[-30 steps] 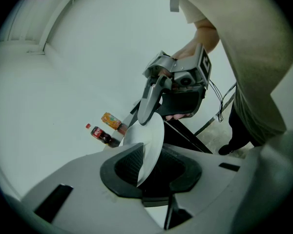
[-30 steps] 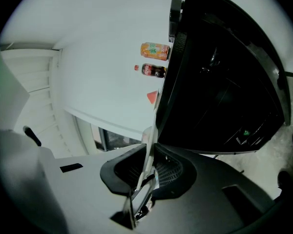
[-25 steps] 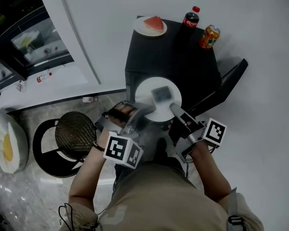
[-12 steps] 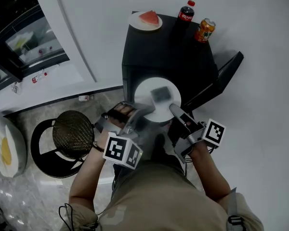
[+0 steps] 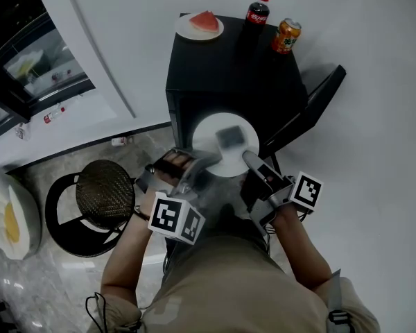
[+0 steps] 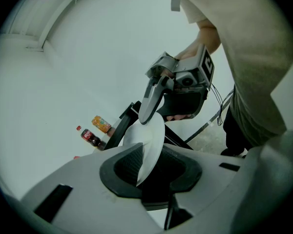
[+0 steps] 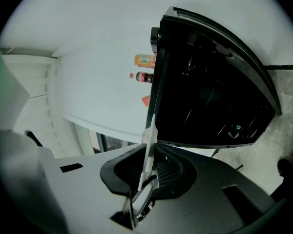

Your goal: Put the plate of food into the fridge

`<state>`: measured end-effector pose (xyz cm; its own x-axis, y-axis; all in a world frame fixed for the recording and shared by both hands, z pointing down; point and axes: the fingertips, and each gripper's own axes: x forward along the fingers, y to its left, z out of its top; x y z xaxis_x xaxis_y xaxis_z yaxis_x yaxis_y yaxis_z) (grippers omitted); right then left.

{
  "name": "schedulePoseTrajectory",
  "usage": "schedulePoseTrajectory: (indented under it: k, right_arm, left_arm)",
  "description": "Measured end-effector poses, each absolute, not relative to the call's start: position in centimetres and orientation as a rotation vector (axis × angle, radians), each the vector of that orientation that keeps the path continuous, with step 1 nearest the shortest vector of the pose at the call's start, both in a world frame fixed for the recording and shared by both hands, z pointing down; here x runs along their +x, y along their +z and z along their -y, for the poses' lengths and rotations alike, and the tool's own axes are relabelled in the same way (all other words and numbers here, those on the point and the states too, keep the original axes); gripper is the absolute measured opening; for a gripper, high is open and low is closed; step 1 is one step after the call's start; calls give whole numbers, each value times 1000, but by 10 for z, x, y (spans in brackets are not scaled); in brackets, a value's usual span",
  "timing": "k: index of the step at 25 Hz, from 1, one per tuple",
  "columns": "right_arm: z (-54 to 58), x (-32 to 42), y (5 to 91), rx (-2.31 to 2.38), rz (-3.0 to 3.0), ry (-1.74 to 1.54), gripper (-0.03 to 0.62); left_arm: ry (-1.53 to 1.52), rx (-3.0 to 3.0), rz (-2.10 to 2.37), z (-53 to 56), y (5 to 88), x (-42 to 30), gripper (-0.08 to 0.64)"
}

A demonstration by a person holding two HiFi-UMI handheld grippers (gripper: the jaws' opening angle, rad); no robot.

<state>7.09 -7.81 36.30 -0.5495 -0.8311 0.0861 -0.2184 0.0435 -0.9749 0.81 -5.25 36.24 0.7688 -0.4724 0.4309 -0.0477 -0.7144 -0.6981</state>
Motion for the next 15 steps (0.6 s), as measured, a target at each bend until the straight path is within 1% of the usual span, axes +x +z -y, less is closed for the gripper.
schedulePoseTrajectory:
  k: [15]
  right_arm:
    - [56, 100, 363, -1005, -1776, -1557, 52]
  left_arm:
    - [-841, -2278, -399, 31, 361, 37, 92]
